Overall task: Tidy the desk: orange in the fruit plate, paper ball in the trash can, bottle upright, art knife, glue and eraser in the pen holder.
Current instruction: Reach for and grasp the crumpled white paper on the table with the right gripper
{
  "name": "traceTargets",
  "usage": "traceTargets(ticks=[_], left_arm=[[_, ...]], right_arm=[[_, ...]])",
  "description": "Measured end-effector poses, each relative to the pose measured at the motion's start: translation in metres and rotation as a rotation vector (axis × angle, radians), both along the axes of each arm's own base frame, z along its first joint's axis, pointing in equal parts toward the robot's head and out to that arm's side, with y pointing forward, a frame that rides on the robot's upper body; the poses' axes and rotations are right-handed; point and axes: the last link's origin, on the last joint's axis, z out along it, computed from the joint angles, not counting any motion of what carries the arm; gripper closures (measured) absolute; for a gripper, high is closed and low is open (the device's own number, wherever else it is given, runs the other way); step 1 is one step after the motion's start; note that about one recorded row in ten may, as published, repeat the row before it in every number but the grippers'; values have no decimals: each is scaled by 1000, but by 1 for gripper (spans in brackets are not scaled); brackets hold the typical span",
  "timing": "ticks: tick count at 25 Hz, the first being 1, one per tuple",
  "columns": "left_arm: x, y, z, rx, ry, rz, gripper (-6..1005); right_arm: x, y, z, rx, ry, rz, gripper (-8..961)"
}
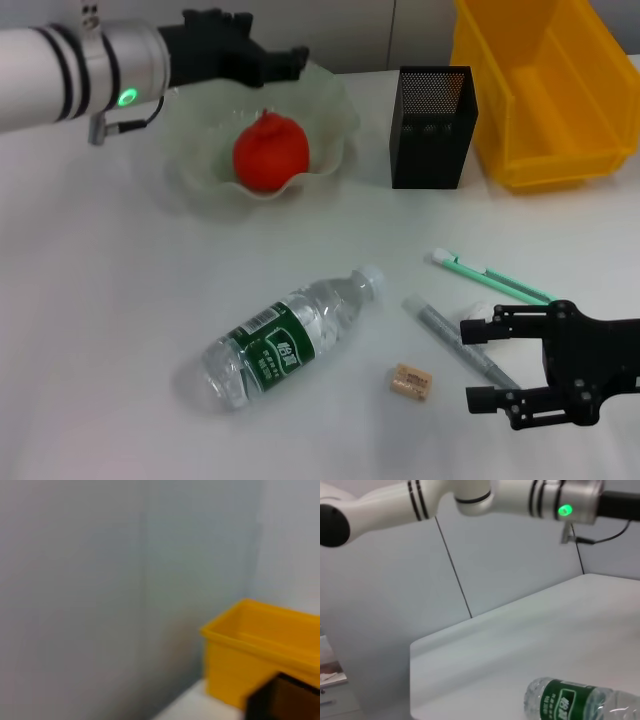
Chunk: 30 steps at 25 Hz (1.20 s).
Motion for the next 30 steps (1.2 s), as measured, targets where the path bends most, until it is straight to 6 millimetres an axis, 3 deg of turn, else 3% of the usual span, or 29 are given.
traceTargets(ticks=[2, 4, 6, 7, 8, 12, 13, 18, 22, 30], left_arm=[[-8, -24, 7, -79, -58, -70, 268], [-12, -33, 12, -101, -81, -86, 190], [-18, -50, 21, -140, -115, -120, 171], [-28, -73, 31, -193, -144, -156, 162], [-28, -73, 31, -193, -144, -156, 152], [-64, -122, 53, -293, -195, -202, 143], [-64, -122, 53, -293, -195, -202, 143], [-97, -172, 74, -371, -297, -286, 142], [-119, -196, 81, -355, -352, -292, 142], [-134, -213, 80, -352, -340, -304, 142]], right_arm=[[-1, 4, 5, 13, -5, -8, 203], [-1, 5, 7, 16, -10, -10, 203], [-3, 8, 12, 16, -25, -18, 204], [-5, 12, 16, 11, -44, -24, 204], [-5, 12, 16, 11, -44, -24, 204], [-16, 23, 25, -20, -102, -39, 205], [-16, 23, 25, -20, -102, -39, 205], [-36, 37, 35, -70, -207, -56, 205], [-57, 52, 41, -96, -324, -107, 204], [-83, 74, 65, -25, -485, -251, 204]])
